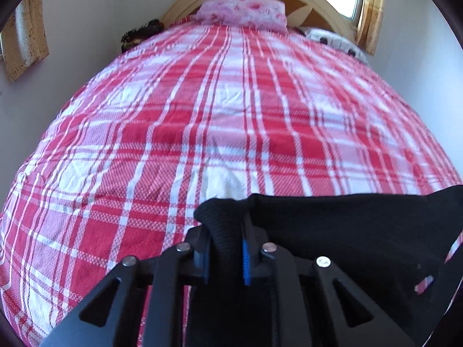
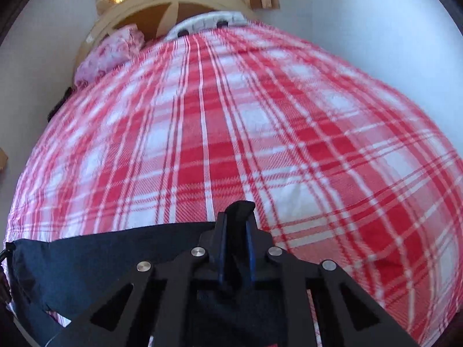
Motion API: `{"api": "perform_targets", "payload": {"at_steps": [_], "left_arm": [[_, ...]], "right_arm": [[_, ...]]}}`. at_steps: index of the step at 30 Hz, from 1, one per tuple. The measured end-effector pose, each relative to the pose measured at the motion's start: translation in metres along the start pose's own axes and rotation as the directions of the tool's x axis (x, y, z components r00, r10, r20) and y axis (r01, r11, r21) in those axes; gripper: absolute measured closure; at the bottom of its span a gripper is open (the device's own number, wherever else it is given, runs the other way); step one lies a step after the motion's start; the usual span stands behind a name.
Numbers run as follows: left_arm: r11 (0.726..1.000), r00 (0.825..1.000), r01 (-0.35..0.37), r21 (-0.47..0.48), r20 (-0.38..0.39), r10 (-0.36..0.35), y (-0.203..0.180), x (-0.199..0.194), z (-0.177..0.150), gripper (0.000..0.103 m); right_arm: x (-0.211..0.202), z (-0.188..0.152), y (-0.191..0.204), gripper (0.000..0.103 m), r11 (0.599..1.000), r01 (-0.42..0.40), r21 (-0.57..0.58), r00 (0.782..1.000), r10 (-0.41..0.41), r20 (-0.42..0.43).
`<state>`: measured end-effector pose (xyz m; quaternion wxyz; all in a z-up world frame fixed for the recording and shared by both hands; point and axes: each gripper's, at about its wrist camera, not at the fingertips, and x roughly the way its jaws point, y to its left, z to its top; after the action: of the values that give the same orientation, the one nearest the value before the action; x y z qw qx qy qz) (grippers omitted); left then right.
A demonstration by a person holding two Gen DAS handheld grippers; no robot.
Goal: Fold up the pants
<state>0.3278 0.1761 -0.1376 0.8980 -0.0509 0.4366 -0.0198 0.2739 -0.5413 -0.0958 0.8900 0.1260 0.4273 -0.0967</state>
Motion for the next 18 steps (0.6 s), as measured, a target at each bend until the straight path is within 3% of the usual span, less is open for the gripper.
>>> {"api": "perform_targets", "payload": {"at_steps": [4,8,13,18], "left_arm": [[0.999,0.996,0.044,-0.017,0.084,-0.042,0.006,-0.027,-0.001,0.086],[0.996,0.985,0.086,-0.03,0.155,-0.081,0.012,-0.055,-0.004,0.086],[0.981,0.952,0.186,-0.049,0.257,-0.168,0.018,-0.09,-0.02,0.086],[0.963,0.92,0.264,-0.055,0.313,-0.235,0.025,-0.117,-0.049,0.086]], "right_arm": [[-0.051,0.0,0.003,0.091,0.999,0.011,-0.053,0.988,-0.003,0.152],[-0.086,-0.006,0.001,0.091,0.998,-0.003,-0.063,0.97,0.018,0.241],[-0.123,-0.034,-0.016,0.091,0.997,-0.066,-0.026,0.938,0.071,0.339],[-0.146,-0.075,-0.038,0.091,0.991,-0.135,-0.007,0.912,0.127,0.389]]}}
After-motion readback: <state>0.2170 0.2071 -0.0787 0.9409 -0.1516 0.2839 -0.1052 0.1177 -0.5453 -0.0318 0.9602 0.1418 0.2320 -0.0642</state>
